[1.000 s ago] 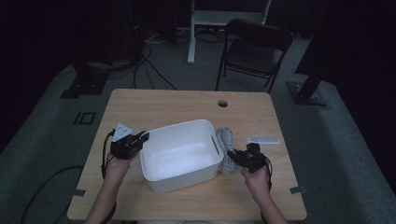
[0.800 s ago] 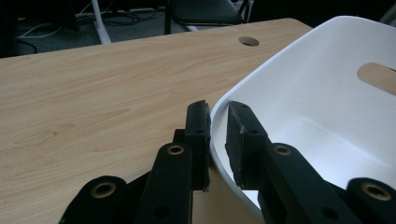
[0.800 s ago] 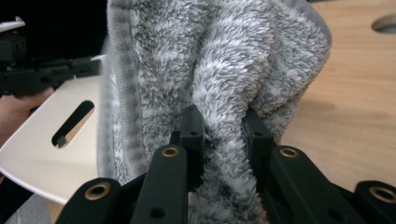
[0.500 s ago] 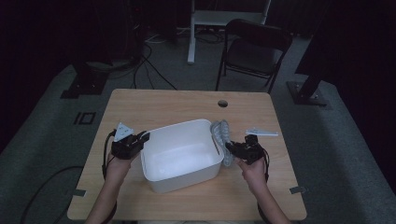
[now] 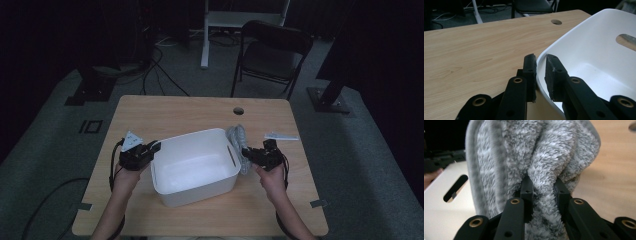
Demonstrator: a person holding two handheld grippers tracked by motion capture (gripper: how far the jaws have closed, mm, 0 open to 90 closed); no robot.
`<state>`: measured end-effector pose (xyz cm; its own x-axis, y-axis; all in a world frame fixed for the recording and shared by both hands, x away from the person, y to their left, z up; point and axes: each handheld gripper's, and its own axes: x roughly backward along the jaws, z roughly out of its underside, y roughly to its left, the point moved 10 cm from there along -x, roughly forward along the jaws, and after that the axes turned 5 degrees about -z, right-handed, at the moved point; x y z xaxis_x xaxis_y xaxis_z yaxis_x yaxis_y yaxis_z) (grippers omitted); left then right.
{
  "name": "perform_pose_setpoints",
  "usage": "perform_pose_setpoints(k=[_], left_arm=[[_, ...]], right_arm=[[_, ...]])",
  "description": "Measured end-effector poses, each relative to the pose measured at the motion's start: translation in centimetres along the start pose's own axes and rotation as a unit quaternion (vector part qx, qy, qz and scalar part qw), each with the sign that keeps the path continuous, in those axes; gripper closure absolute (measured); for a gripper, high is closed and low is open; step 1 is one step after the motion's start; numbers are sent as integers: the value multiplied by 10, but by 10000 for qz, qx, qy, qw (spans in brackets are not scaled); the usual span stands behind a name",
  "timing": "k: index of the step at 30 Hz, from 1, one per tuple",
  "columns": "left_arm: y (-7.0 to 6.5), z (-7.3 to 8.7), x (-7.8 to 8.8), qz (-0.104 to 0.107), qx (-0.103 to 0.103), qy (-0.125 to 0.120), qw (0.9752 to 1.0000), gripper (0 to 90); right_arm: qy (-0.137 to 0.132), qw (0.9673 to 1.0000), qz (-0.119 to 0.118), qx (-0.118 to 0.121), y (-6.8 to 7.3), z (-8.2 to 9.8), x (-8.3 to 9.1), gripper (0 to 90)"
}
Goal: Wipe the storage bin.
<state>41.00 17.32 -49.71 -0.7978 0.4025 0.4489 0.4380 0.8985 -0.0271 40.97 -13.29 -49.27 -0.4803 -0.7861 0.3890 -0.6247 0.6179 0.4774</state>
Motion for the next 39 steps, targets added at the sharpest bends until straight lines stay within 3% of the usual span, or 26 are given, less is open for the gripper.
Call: perform_pose_setpoints(k=[6,15,22,26,34,39], left_arm=[[0,0,0,-83,-1,5,10000,788],[-1,0,-1,-43,-10,2,10000,787],[-2,-1,-2,35,-38,2,10000,786],[-3,-1,-2,-2,-29,12,10000,787],[-3,-1,-2,-48,-17,20,10000,786],[-3,-1,-2,6,-13,9,10000,786]], right_arm=[[52,10000,30,8,-1,-3,-9,753],[382,9990,135,-182,-18,18,-24,753],[171,9984,427,328,-9,-5,-12,752],[166,9988,354,296,-10,-10,-18,752],[489,9984,268,15,-25,8,-34,754],[326,9992,225,56,-23,-7,-28,752]])
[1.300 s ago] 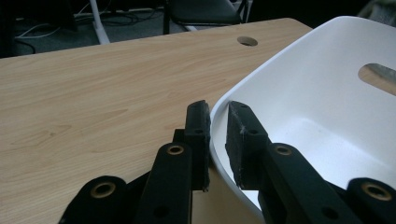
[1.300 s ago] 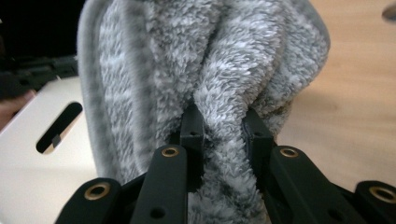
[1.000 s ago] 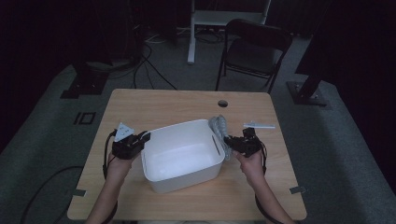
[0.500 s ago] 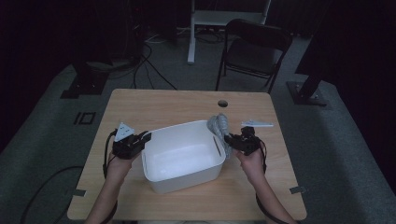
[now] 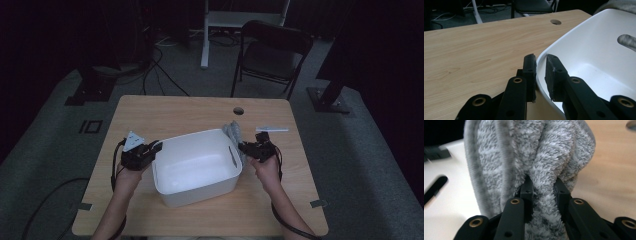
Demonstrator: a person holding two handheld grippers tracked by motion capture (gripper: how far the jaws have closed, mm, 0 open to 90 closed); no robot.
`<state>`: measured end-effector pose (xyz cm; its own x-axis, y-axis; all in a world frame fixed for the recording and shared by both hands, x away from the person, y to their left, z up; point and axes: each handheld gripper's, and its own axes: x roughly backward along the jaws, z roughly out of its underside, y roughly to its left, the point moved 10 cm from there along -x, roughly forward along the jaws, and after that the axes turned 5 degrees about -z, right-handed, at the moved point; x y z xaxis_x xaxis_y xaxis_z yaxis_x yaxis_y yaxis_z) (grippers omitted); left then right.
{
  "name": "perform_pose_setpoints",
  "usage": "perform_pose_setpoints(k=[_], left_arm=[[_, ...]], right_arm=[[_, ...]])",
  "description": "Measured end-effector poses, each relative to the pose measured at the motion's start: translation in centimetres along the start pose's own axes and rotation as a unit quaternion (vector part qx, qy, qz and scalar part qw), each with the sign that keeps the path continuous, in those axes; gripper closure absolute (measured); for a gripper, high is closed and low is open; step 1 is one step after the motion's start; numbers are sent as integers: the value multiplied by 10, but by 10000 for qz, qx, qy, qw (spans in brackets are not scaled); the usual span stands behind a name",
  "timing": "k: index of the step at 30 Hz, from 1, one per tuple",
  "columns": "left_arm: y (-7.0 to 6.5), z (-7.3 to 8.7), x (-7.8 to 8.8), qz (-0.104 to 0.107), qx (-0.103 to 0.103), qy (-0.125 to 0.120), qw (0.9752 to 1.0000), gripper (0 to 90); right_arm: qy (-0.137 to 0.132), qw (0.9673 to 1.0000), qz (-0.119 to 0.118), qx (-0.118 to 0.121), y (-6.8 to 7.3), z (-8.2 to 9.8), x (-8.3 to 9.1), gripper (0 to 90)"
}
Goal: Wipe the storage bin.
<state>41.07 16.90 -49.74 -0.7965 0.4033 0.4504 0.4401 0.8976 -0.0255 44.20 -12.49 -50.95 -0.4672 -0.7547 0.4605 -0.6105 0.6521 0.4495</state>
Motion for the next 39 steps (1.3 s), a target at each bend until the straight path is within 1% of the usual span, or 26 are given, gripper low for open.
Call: perform_pose_setpoints(k=[2,3,4,5,6,7,8,9,10,11,12,14,15,16,18,21,22,24,28,30,34,35,38,39], left_arm=[[0,0,0,5,-8,2,10000,786],[0,0,0,5,-8,2,10000,786],[-1,0,0,8,-8,1,10000,786],[-1,0,0,-18,-12,4,10000,786],[-1,0,0,-18,-12,4,10000,786],[-1,0,-1,-61,22,1,10000,786],[-1,0,-1,-61,22,1,10000,786],[-1,-1,-1,-104,23,21,9999,786],[-1,-1,-1,-104,23,21,9999,785],[-1,-1,-1,-113,33,18,9999,785],[-1,-1,-1,-116,38,16,9999,785],[-1,0,-1,-116,39,15,9999,785],[-1,0,-1,-116,39,15,9999,785],[-1,0,-1,-91,41,5,9999,785],[-2,0,-1,-53,31,1,10000,784],[-3,-1,-2,-32,12,-2,10000,784],[-3,-1,-2,-39,7,4,10000,785],[-3,-1,-2,-63,-1,15,10000,784],[-4,-1,-3,-120,15,20,9999,783],[-4,-1,-3,-127,24,14,9999,783],[-4,-1,-3,-122,26,5,9999,783],[-4,-1,-3,-123,22,2,9999,783],[-4,-1,-2,-106,38,-9,9999,783],[-3,-1,-2,-97,32,-8,9999,783]], right_arm=[[-124,9999,-52,12,2,-10,3,752],[-124,9999,-52,12,2,-10,3,752],[-97,9999,-28,107,4,-15,3,752],[-72,9999,-5,146,4,-16,1,752],[-72,9999,-5,146,4,-16,1,752],[12,9998,-7,204,3,-16,-4,752],[47,9998,7,210,1,-15,-6,753],[107,9997,17,208,0,-13,-8,754],[107,9997,17,208,0,-13,-8,754],[221,9994,111,225,-4,-9,-14,755],[266,9994,117,190,-6,-6,-17,755],[302,9995,55,81,-11,-2,-21,755],[302,9995,55,81,-11,-2,-21,755],[298,9996,6,23,-12,-1,-21,754],[283,9996,-24,46,-13,-5,-19,753],[49,9999,-132,-23,-11,-17,-14,752],[0,9999,-150,27,-10,-22,-13,752],[90,9997,-74,226,-8,-24,-15,753],[255,9994,-78,207,-12,-20,-22,756],[407,9989,30,226,-16,-15,-28,758],[454,9989,11,116,-20,-10,-32,759],[555,9984,32,89,-24,-5,-36,759],[587,9983,58,25,-27,-2,-38,757],[545,9985,72,-3,-27,-2,-38,756]])
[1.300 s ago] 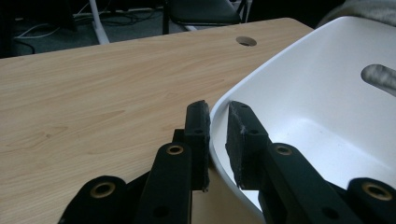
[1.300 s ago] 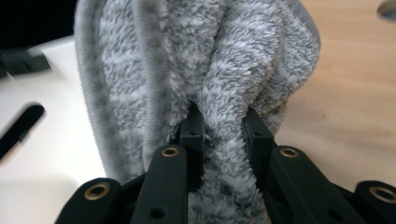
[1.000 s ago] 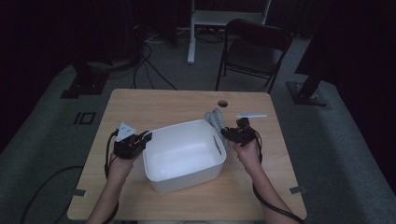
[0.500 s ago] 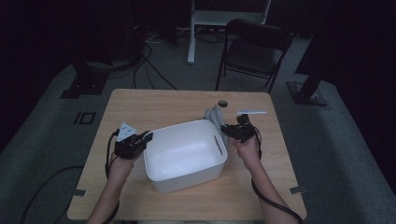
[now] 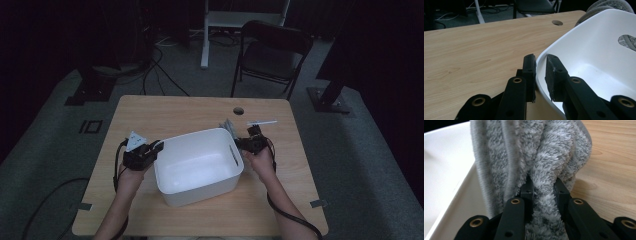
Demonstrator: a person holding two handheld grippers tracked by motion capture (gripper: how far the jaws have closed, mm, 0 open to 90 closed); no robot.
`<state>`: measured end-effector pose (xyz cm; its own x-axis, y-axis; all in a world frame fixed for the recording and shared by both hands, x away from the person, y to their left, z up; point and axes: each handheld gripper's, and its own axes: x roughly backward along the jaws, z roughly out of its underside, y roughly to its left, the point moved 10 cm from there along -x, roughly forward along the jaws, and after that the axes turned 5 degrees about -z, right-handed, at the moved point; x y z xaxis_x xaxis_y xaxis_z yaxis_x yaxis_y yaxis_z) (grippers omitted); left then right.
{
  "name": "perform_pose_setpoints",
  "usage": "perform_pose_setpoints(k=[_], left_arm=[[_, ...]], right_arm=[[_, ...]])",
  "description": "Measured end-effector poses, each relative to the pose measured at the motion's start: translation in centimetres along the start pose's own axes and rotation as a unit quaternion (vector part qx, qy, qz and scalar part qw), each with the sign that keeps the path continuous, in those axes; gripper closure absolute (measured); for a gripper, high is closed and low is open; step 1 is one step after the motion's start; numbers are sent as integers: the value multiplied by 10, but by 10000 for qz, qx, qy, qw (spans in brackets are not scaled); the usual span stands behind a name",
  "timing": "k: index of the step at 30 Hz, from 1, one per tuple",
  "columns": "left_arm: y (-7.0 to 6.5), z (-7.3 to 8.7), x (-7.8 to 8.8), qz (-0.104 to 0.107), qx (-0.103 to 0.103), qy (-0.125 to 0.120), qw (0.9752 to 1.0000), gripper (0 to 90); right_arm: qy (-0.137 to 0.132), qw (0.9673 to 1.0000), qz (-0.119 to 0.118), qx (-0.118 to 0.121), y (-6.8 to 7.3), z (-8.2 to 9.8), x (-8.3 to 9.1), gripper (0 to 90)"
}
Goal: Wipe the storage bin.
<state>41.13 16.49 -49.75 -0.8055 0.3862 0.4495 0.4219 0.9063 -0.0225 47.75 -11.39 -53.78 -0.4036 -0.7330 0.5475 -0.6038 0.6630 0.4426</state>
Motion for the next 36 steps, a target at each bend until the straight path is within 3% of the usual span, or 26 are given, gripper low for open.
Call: perform_pose_setpoints(k=[5,12,21,23,25,30,34,36], left_arm=[[0,0,0,35,14,-9,10000,782],[0,0,0,12,36,-42,10000,783],[0,0,0,19,32,-41,10000,783],[0,0,0,15,33,-40,10000,783],[0,0,0,16,38,-43,10000,783],[0,0,0,21,41,-44,10000,783],[0,0,0,-2,41,-40,10000,783],[-1,0,0,-10,31,-38,10000,783]], right_arm=[[-243,9996,118,-7,-1,-1,12,753],[-612,9977,271,-114,-3,6,52,753],[-1129,9933,122,-225,7,19,108,753],[-1200,9924,207,-155,8,20,119,753],[-1325,9910,70,-204,14,22,128,753],[-1475,9887,-225,-125,35,25,141,753],[-1496,9885,-193,82,49,27,144,753],[-1412,9897,-213,89,53,33,138,753]])
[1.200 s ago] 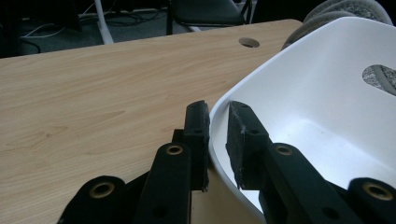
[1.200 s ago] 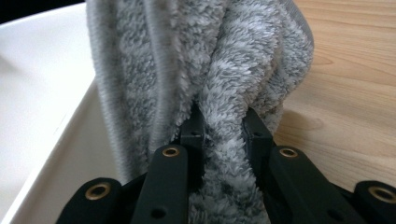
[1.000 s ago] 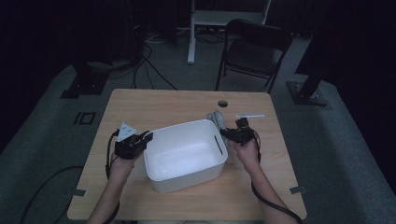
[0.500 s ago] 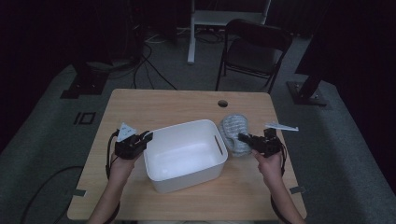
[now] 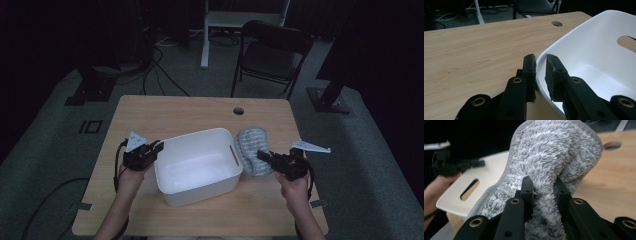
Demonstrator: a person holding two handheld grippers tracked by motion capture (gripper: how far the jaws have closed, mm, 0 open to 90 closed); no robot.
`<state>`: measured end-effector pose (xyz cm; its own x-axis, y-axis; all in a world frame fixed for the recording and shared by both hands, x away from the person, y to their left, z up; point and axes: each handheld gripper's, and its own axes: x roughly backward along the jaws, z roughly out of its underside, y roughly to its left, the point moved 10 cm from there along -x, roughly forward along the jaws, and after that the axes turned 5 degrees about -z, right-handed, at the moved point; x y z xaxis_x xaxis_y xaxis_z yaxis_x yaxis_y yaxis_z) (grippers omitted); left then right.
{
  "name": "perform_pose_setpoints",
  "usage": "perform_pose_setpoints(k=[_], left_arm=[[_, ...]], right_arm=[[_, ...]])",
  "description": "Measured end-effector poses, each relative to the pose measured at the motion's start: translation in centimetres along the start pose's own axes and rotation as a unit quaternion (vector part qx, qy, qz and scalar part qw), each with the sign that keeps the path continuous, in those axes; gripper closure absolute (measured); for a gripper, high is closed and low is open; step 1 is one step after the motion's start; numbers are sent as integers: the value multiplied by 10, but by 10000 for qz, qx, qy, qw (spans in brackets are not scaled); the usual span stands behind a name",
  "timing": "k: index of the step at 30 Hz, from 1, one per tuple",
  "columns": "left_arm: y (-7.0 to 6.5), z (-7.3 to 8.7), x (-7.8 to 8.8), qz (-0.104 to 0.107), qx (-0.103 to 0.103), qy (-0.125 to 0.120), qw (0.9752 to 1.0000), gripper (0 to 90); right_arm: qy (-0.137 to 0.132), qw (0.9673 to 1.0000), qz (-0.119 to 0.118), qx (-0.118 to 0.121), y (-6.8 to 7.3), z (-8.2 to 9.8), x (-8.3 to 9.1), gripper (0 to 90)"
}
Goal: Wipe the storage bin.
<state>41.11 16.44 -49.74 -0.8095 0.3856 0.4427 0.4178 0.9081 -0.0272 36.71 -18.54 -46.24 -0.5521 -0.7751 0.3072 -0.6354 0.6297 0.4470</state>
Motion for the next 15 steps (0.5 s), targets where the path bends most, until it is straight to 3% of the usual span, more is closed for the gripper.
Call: perform_pose_setpoints(k=[4,7,8,12,15], left_arm=[[0,0,0,-20,-13,10,10000,783],[0,0,0,-12,8,-2,10000,784],[-1,0,0,1,20,-12,10000,783],[-1,0,-1,-31,36,-10,10000,783],[-2,0,-1,-73,45,-12,10000,784]], right_arm=[[439,9990,36,30,-1,26,-19,753],[640,9976,189,205,-3,34,-28,753],[781,9967,153,182,-2,42,-36,753],[876,9960,148,107,-4,49,-44,754],[918,9957,11,-118,-11,56,-53,755]])
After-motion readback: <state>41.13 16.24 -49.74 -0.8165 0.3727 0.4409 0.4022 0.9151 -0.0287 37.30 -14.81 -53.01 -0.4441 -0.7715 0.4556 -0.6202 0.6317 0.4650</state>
